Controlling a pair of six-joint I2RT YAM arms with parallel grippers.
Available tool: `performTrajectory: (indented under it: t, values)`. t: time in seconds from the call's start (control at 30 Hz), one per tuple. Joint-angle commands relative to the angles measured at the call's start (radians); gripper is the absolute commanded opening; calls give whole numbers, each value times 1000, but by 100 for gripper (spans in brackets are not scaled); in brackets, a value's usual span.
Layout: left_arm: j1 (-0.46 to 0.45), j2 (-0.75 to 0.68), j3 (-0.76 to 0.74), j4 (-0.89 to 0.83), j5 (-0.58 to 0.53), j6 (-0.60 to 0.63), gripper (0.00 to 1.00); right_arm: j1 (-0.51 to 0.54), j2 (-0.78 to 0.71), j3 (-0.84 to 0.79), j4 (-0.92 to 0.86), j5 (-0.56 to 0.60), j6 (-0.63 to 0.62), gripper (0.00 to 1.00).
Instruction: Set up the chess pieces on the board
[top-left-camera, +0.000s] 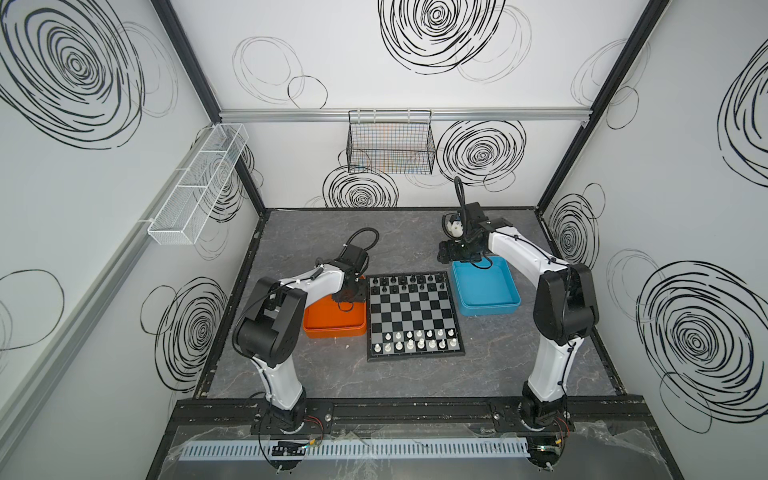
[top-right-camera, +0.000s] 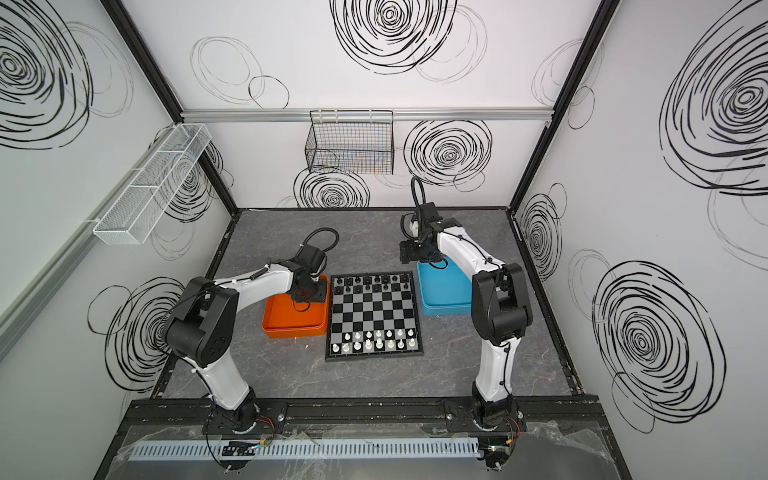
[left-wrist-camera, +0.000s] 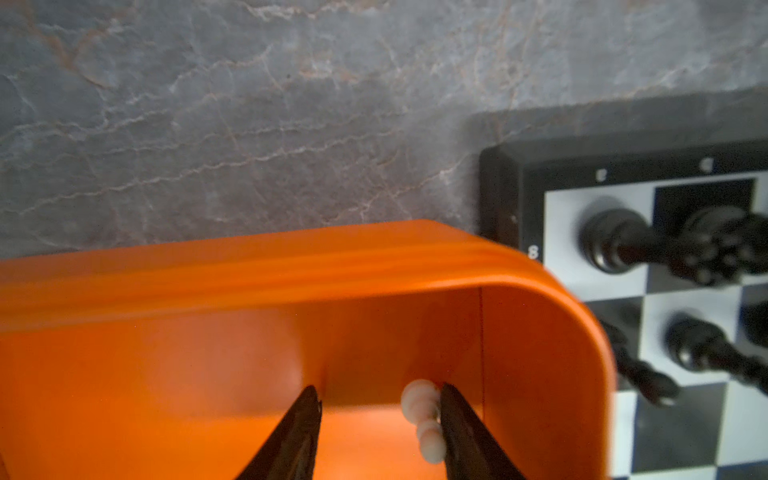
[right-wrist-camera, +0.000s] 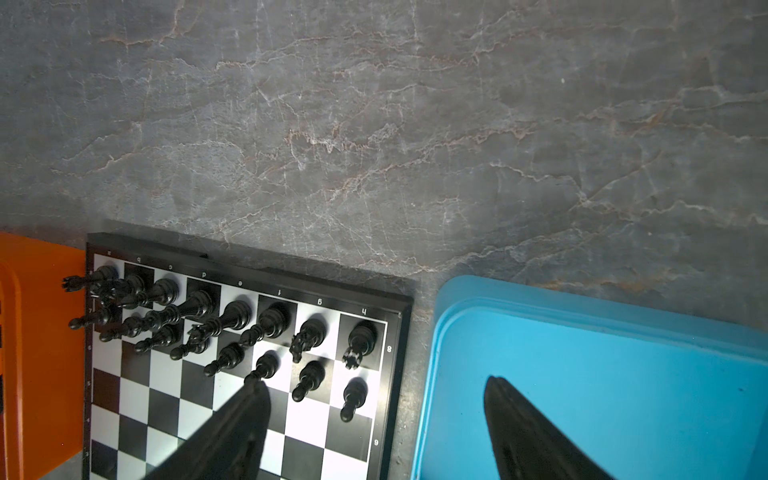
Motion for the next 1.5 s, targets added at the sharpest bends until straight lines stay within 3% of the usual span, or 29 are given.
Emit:
performTrajectory:
  t: [0.0, 0.67, 1.13, 1.47]
  values:
    - [-2, 19, 27, 9, 11, -4, 47, -5, -29, -6, 4, 1, -10, 85]
    - [2, -7, 33, -12, -2, 1, 25, -6, -37, -23, 16, -4, -7, 85]
    - [0, -26, 55, -47, -15, 4, 23, -14, -52, -49, 34, -13, -7, 85]
    - [-6, -32, 54, -58, -20, 2, 16, -21, -61, -64, 39, -21, -8, 85]
